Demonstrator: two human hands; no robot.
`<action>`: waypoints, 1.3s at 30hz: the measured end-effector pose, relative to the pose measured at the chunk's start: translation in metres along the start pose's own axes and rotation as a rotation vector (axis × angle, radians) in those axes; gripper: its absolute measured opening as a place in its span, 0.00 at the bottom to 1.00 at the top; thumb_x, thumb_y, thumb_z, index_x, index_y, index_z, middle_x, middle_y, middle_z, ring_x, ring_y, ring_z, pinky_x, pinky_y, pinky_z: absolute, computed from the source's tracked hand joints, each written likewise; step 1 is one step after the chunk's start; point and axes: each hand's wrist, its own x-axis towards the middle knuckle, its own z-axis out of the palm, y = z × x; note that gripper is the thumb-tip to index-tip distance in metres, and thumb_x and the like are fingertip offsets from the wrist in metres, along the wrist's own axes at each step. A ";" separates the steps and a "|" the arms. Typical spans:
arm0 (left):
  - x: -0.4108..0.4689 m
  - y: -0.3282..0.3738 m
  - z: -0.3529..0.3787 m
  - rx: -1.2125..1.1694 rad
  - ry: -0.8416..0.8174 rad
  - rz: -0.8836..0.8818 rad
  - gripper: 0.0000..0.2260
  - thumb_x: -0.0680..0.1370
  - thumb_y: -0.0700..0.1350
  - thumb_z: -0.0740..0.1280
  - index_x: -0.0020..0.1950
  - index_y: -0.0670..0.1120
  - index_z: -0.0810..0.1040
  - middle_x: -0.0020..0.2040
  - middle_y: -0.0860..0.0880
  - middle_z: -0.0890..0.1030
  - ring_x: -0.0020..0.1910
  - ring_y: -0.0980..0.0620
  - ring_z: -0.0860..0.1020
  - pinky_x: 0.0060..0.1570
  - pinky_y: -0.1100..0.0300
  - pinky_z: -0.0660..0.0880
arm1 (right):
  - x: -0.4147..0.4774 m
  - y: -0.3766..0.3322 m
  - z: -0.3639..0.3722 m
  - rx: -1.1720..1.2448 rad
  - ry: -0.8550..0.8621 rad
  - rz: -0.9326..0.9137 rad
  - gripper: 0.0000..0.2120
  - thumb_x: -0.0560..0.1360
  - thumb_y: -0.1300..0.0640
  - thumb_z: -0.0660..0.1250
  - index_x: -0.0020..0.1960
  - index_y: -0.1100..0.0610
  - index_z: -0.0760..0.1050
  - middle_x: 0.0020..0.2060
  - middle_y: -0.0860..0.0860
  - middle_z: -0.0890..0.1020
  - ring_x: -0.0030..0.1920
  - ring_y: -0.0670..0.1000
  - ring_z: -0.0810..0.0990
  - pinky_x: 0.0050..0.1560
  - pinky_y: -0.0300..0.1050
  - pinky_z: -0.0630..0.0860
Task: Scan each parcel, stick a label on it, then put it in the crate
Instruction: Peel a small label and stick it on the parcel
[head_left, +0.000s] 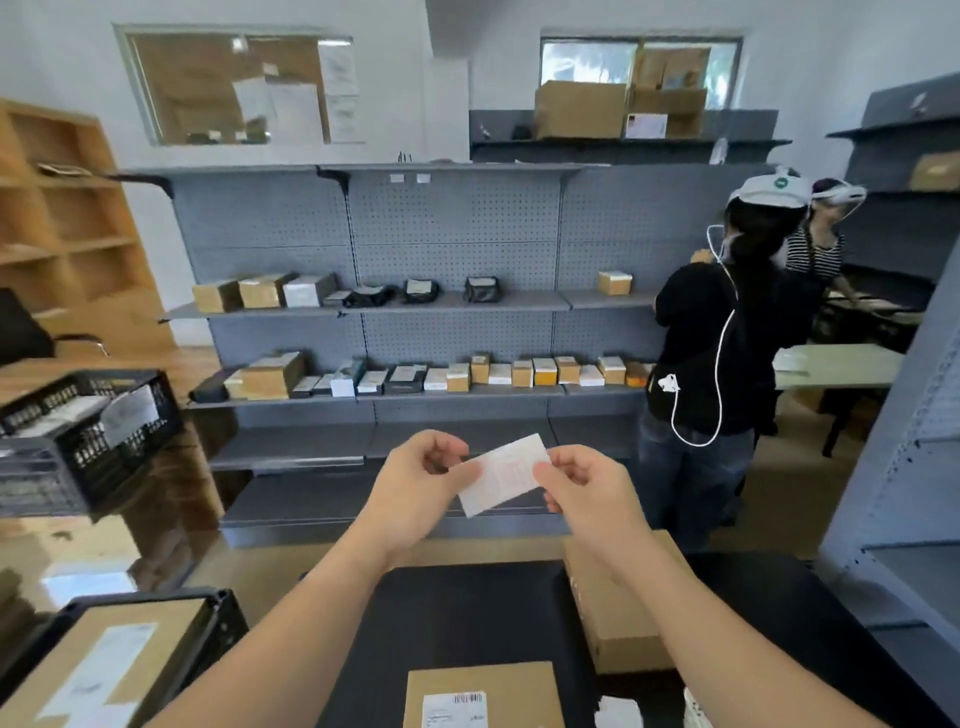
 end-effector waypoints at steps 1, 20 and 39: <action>0.001 0.008 -0.005 0.052 0.013 0.054 0.06 0.75 0.46 0.75 0.50 0.52 0.81 0.47 0.51 0.83 0.43 0.56 0.78 0.46 0.63 0.74 | 0.000 -0.006 -0.002 -0.031 -0.030 -0.026 0.03 0.79 0.58 0.70 0.48 0.52 0.83 0.40 0.49 0.86 0.37 0.43 0.80 0.40 0.37 0.79; -0.018 0.047 0.000 -0.159 -0.074 0.109 0.05 0.81 0.43 0.69 0.47 0.43 0.82 0.42 0.43 0.83 0.40 0.54 0.78 0.43 0.61 0.74 | -0.021 -0.032 -0.007 -0.013 -0.141 -0.083 0.03 0.79 0.56 0.72 0.52 0.54 0.83 0.46 0.47 0.87 0.48 0.47 0.85 0.47 0.40 0.82; -0.029 0.065 -0.015 0.042 -0.168 0.205 0.05 0.79 0.49 0.70 0.43 0.53 0.83 0.42 0.48 0.84 0.42 0.53 0.79 0.46 0.54 0.77 | -0.021 -0.074 -0.017 -0.157 -0.169 -0.221 0.05 0.78 0.56 0.71 0.46 0.52 0.86 0.40 0.49 0.87 0.40 0.45 0.84 0.43 0.39 0.78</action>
